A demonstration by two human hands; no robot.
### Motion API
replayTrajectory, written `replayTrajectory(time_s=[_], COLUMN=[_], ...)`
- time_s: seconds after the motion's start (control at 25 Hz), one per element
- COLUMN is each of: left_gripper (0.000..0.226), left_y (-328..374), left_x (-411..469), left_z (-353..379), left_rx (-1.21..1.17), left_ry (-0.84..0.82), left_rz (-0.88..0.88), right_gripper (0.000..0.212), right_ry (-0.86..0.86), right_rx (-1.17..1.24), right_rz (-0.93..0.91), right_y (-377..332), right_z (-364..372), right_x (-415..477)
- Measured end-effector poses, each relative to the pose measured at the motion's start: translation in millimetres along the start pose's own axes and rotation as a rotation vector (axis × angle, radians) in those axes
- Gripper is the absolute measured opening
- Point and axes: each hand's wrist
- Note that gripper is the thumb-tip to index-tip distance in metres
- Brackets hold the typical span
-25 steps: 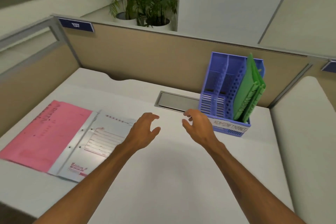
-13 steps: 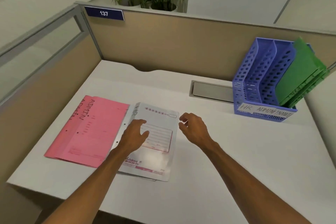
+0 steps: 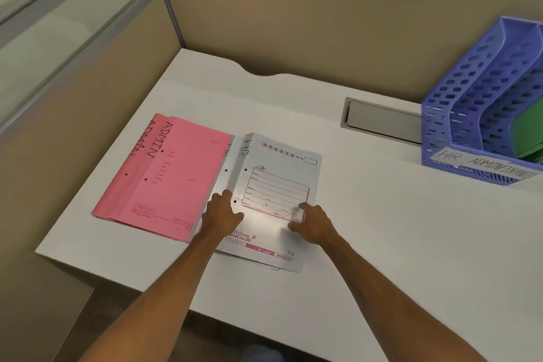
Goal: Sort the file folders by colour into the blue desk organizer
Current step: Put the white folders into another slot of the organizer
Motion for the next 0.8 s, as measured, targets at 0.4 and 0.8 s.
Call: replayTrajectory(time_s=[0.4,0.8], left_gripper=[0.081,0.043], left_y=[-3,50], left_x=[13,-24], left_z=[-4,-50], left_rx=[-0.335,-0.698], left_ry=[-0.018,-0.140], left_rz=[-0.145,0.106], right_gripper=[0.064,0.051], right_ry=[0.041,0.114], right_rx=[0.177,0.427], right_rz=[0.013,-0.051], right_y=[-4,-42], right_z=[7,-39], right_x=[6,-26])
Point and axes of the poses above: each hand's wrist, its own x-axis towards the middle knuckle, its own z-axis out of the palm, y = z × x, and after that the axes turned 7 degrees about x, right-handed
